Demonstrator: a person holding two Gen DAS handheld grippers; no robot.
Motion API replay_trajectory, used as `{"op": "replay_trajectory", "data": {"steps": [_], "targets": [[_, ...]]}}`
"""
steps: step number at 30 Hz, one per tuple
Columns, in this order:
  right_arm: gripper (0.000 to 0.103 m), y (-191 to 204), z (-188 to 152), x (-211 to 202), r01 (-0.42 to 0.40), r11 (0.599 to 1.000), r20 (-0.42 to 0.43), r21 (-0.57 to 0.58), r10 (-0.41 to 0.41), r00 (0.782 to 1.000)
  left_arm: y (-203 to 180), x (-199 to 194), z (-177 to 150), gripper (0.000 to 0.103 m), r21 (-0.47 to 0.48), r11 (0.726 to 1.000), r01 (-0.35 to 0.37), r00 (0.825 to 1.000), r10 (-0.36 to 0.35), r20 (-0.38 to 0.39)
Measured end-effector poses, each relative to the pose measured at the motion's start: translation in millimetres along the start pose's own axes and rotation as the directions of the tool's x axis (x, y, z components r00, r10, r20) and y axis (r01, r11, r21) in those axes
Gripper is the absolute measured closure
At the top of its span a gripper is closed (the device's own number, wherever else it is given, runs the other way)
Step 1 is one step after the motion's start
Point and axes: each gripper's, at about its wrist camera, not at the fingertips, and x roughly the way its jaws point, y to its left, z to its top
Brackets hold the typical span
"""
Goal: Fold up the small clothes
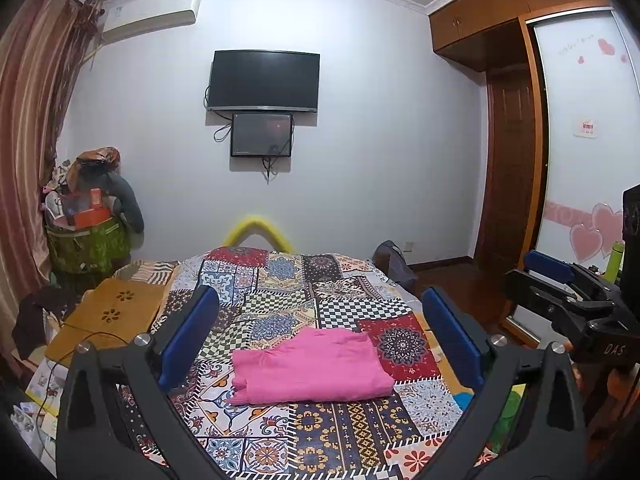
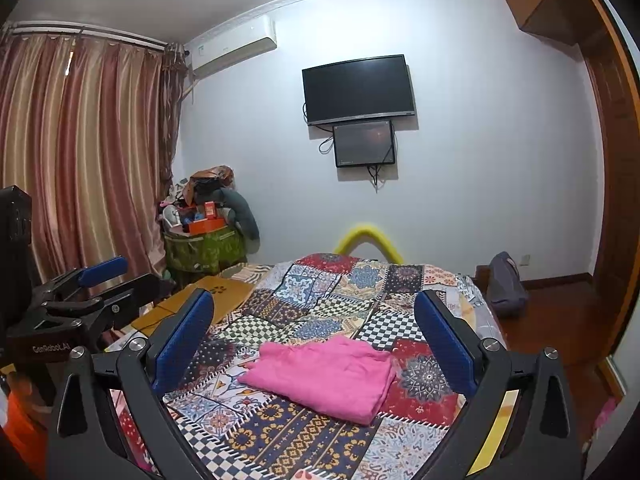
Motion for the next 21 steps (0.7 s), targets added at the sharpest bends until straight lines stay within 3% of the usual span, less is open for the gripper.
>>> {"op": "replay_trajectory", "data": {"steps": [21], "targets": [[0.003,-1.5,0.5,3.7,0.005,1.0,-0.014,0.01,-0.005,1.0,2.4,4.5,-1.3,0.0,-0.005,1.0,0.007,1.0,-0.007,-0.01]]}}
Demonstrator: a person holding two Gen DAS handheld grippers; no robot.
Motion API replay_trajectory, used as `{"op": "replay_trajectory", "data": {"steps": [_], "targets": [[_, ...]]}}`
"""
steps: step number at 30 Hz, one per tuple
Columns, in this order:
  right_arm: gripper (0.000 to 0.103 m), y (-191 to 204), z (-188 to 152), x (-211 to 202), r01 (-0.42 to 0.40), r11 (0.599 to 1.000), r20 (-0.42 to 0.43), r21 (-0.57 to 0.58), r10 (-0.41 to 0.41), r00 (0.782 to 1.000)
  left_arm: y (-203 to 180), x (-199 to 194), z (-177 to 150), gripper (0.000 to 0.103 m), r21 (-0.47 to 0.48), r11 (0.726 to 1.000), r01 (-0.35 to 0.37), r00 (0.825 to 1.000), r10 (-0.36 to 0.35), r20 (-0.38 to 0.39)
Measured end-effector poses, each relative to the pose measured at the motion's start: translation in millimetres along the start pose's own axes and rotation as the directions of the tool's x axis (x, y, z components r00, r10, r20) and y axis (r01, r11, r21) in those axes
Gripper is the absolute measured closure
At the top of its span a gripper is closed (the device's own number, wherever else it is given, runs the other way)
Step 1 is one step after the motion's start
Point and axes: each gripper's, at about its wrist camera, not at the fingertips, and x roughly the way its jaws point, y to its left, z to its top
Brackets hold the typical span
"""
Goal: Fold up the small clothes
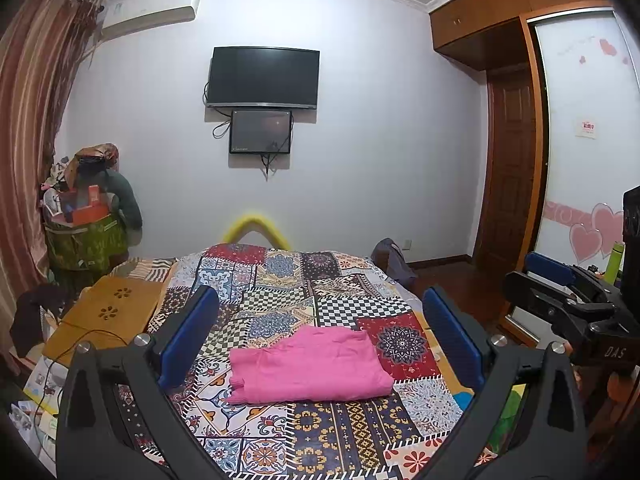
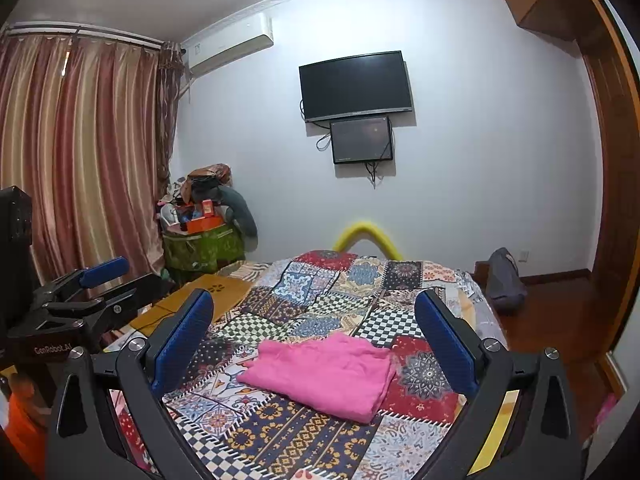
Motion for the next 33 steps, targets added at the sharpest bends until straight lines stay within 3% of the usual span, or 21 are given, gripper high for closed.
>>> {"op": "replay_trajectory", "data": {"steps": [33], "targets": [[0.001,-1,-1,5,0.036,0.999,-0.02,0.003,-0.036,0.999,11,11,-2,0.0,-0.047,0.998,0.046,0.998,-0.047,-0.033]]}}
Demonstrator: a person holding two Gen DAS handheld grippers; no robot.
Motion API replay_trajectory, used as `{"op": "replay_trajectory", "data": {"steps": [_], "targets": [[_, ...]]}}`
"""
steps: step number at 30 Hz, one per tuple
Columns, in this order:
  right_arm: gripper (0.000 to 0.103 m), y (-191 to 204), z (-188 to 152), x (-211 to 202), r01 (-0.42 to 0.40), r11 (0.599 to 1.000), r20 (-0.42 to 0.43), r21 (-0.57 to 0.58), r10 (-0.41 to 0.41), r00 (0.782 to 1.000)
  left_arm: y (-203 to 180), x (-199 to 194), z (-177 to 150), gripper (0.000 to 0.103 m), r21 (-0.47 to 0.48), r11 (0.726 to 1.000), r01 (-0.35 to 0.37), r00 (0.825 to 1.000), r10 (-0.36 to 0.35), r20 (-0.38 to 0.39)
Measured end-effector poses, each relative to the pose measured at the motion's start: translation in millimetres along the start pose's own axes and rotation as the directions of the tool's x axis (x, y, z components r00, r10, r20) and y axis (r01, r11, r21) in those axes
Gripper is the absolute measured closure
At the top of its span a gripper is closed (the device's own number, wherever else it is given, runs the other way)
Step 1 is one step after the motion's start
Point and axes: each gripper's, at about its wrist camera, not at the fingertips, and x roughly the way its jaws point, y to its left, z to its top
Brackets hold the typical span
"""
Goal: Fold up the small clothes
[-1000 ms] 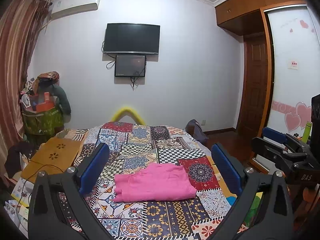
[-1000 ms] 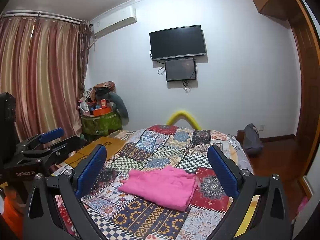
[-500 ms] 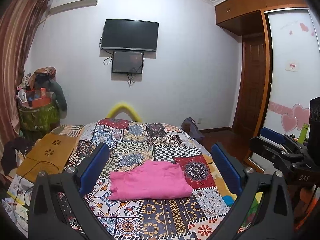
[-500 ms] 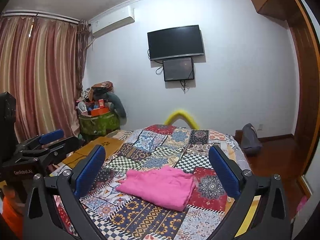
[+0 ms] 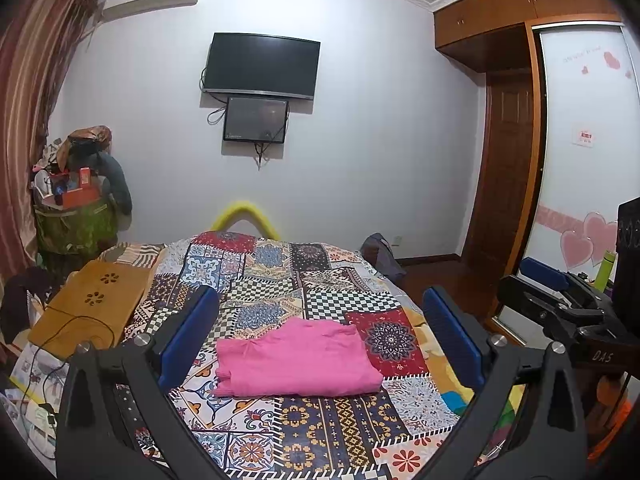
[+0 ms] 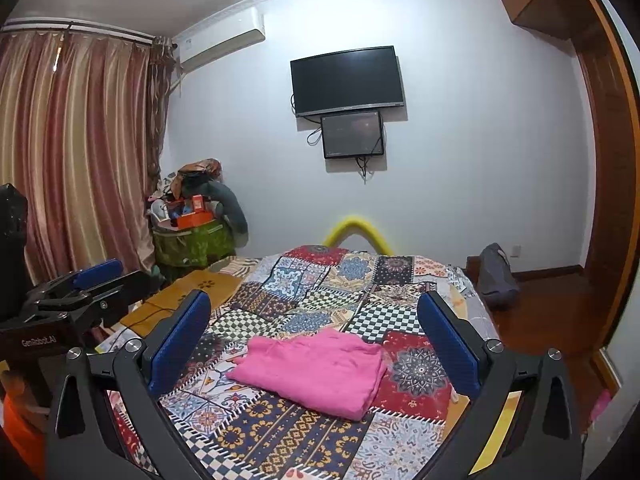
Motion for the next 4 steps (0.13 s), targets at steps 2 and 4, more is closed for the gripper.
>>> {"op": "replay_trajectory", "data": {"steps": [2,4], "targets": [[0.001,-0.2,0.1,0.6,-0.001,1.0,-0.002,0.002,0.001,1.0,0.4,0.4,-0.6,0.0,-0.002,1.0,0.001,1.0,-0.001,-0.001],[0.001,-0.3,-0.1,0.8,-0.001,1.0,-0.002,0.002,0.001,1.0,0.6,1.7,-0.7,0.0,-0.001,1.0,0.002,1.0,-0.002,-0.005]]}}
